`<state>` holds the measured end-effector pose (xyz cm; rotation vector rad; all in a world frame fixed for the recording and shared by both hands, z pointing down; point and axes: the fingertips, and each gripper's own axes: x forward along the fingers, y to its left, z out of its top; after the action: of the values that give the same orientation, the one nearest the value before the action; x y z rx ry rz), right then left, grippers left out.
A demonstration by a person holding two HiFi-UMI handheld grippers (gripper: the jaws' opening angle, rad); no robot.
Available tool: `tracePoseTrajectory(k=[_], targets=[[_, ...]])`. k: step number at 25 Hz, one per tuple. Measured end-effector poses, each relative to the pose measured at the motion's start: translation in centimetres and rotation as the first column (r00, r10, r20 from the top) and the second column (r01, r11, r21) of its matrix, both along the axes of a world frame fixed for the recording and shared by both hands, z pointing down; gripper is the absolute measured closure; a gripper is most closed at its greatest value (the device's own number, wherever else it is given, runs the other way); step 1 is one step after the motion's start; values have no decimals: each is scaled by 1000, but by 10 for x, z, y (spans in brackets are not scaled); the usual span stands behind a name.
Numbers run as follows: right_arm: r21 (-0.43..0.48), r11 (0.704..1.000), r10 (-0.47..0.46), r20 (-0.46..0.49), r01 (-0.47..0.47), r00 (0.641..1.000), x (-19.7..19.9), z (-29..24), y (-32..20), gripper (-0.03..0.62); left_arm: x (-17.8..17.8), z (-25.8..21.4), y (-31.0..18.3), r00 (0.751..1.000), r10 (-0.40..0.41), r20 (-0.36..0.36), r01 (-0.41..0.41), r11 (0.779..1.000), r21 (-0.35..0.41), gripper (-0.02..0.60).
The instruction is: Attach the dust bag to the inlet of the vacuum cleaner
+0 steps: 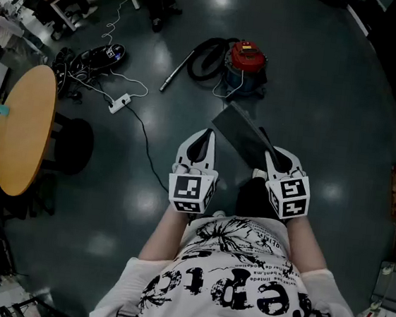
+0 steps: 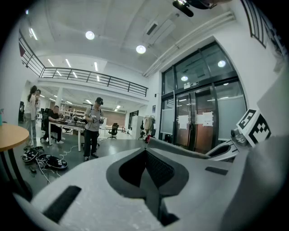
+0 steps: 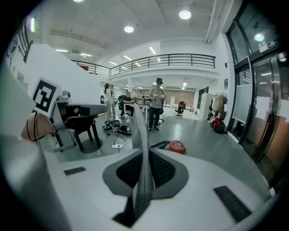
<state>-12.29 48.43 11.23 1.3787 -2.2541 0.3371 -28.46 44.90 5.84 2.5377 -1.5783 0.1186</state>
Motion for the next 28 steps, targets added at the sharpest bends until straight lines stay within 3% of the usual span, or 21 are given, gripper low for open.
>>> tracePoseTrajectory(k=[5,17,22,28], targets=[[-14,999,-38,19,39,999,35,14,-70,571,32,21,-65,999,-29,24,29,999,-28,578],[-84,971,-224,29,225,974,145,37,-240,571,156,43,-238,995,-81,65,86,993,-81,578],[-95,967,-238,1,237,971,177,42,-286,571,184,49,-272,997,-70,44,75,990,-117,578],[-120,962,-248,-18,244,969,197,69,-343,571,194,82,-332,997,-65,52,73,985,-154,578]])
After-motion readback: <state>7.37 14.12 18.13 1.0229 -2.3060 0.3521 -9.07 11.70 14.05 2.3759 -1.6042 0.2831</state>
